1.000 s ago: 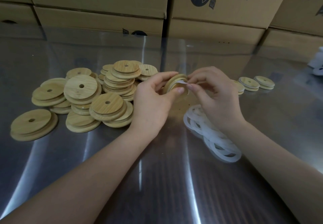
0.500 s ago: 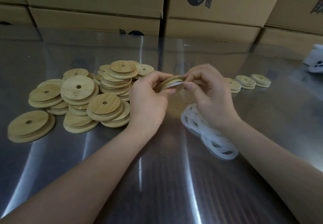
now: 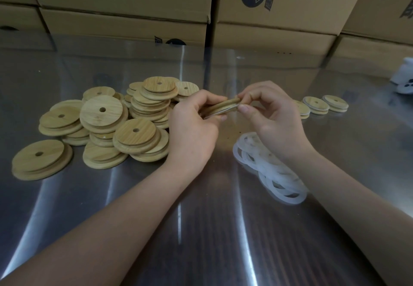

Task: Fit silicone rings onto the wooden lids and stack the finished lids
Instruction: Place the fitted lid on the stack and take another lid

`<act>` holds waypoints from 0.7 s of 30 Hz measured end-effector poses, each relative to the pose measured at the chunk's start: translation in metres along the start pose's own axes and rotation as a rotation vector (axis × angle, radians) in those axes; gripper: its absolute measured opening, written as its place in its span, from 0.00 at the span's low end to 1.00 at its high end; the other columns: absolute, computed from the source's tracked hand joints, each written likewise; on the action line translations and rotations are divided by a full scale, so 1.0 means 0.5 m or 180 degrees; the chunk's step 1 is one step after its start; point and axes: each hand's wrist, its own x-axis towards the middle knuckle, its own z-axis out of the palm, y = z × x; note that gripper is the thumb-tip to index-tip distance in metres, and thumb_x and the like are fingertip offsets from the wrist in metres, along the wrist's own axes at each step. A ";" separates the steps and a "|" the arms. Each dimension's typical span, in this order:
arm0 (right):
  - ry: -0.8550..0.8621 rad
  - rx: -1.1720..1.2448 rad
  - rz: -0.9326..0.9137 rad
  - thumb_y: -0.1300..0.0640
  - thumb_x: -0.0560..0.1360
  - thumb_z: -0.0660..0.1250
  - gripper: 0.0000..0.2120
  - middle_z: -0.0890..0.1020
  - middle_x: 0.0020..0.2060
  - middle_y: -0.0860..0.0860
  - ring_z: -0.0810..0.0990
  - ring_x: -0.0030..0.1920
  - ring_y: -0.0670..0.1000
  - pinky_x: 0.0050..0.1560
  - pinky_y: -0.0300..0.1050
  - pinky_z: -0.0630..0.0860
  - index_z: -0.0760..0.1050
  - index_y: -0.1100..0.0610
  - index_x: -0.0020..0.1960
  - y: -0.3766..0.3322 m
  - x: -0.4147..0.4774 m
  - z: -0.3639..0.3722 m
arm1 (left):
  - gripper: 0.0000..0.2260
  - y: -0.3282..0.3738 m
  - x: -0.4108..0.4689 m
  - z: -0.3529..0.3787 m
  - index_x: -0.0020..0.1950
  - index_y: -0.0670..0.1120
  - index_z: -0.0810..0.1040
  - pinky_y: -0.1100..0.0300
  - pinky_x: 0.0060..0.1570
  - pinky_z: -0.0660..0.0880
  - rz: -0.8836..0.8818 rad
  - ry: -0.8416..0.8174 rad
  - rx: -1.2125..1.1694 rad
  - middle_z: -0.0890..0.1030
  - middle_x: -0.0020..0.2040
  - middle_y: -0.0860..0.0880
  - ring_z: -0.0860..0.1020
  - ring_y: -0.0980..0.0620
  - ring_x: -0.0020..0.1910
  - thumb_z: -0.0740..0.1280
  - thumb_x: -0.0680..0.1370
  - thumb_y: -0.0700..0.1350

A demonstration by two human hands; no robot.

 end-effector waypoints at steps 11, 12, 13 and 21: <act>-0.0115 0.0034 -0.0263 0.65 0.73 0.72 0.02 0.79 0.45 0.54 0.79 0.49 0.45 0.49 0.37 0.77 0.79 0.59 0.44 0.012 -0.001 -0.005 | 0.11 -0.004 -0.004 0.003 0.48 0.52 0.82 0.66 0.50 0.77 -0.0168 -0.0055 -0.0377 0.84 0.44 0.55 0.82 0.60 0.47 0.74 0.73 0.37; -0.0135 0.0074 -0.0270 0.64 0.73 0.72 0.03 0.79 0.45 0.54 0.79 0.49 0.45 0.49 0.37 0.77 0.79 0.59 0.45 0.012 0.000 -0.006 | 0.11 -0.004 -0.004 0.003 0.48 0.54 0.82 0.64 0.49 0.77 -0.0232 -0.0051 -0.0478 0.84 0.43 0.55 0.82 0.59 0.47 0.74 0.73 0.38; -0.0144 0.0113 -0.0261 0.64 0.73 0.72 0.04 0.79 0.46 0.54 0.79 0.50 0.45 0.50 0.37 0.77 0.79 0.58 0.46 0.013 0.000 -0.006 | 0.11 -0.005 -0.004 0.004 0.47 0.55 0.82 0.61 0.49 0.78 -0.0298 -0.0058 -0.0576 0.84 0.43 0.56 0.82 0.58 0.47 0.74 0.74 0.38; -0.0128 0.0356 -0.0126 0.67 0.73 0.71 0.05 0.82 0.48 0.57 0.82 0.51 0.51 0.53 0.43 0.79 0.79 0.60 0.47 0.006 -0.003 -0.009 | 0.11 -0.002 -0.004 0.005 0.48 0.57 0.84 0.47 0.58 0.79 -0.0553 -0.0216 -0.0918 0.85 0.47 0.55 0.83 0.54 0.51 0.72 0.75 0.40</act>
